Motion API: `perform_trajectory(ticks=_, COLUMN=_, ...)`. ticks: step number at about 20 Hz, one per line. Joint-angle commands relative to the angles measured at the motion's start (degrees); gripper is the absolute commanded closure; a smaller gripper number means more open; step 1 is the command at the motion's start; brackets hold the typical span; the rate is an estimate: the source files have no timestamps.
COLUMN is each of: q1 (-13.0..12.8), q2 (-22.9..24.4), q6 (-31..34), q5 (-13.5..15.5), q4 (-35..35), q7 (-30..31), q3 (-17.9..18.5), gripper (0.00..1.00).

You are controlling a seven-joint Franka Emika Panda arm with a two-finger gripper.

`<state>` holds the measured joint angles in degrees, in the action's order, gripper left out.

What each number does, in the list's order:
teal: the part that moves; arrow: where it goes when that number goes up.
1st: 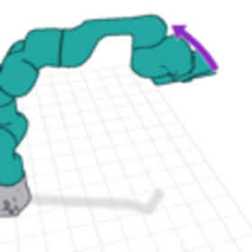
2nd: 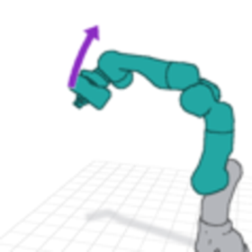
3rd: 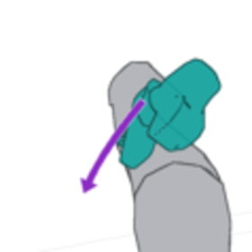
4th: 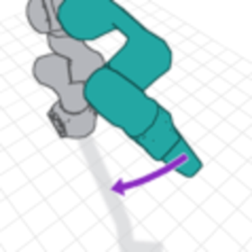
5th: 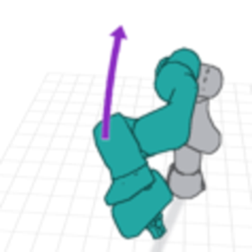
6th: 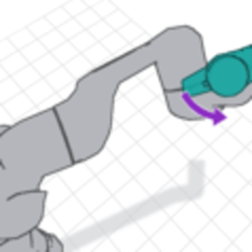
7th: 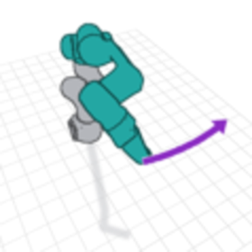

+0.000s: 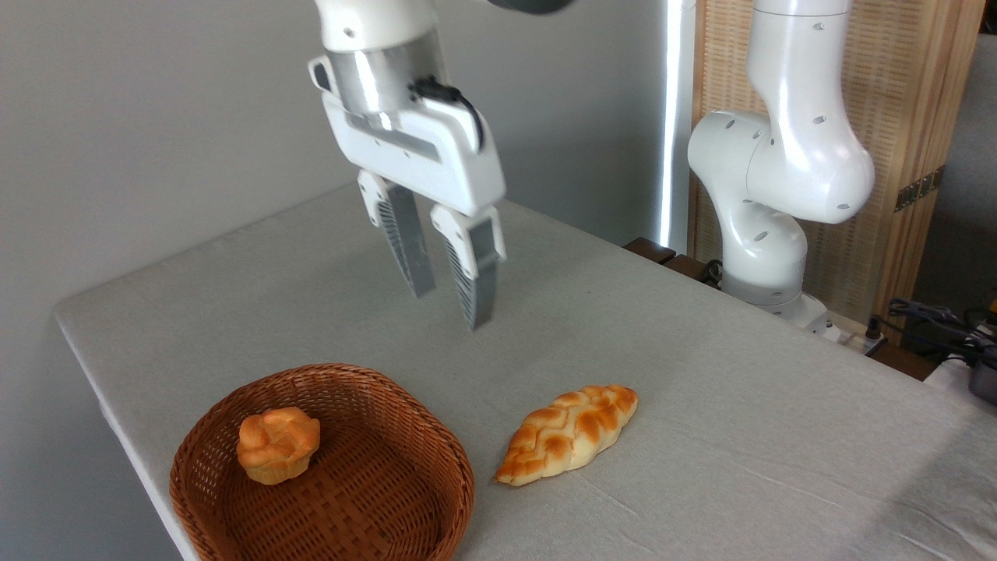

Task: Put bread into the basket
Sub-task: 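Move the open gripper down toward the braided bread roll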

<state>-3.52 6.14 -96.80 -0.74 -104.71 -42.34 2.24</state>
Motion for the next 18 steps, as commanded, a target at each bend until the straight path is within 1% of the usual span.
perform_trajectory(ticks=1, q1=0.9, q2=6.2, q6=-6.8, q5=-1.2, q4=-12.0, q7=-1.1, q3=0.6, gripper=0.0)
perform_trajectory(ticks=3, q1=1.2, q2=7.4, q6=-7.5, q5=-3.9, q4=-15.9, q7=-3.5, q3=0.6, gripper=0.0)
perform_trajectory(ticks=7, q1=1.2, q2=7.5, q6=-8.6, q5=-8.4, q4=-19.7, q7=-6.2, q3=0.6, gripper=0.0)
perform_trajectory(ticks=9, q1=1.2, q2=7.5, q6=-10.2, q5=-8.9, q4=-21.4, q7=-6.5, q3=1.4, gripper=0.0)
perform_trajectory(ticks=14, q1=1.2, q2=7.2, q6=-17.6, q5=-8.8, q4=-26.6, q7=-7.1, q3=1.7, gripper=0.0)
perform_trajectory(ticks=18, q1=1.3, q2=6.8, q6=-21.5, q5=-8.9, q4=-30.3, q7=-7.4, q3=2.2, gripper=0.0)
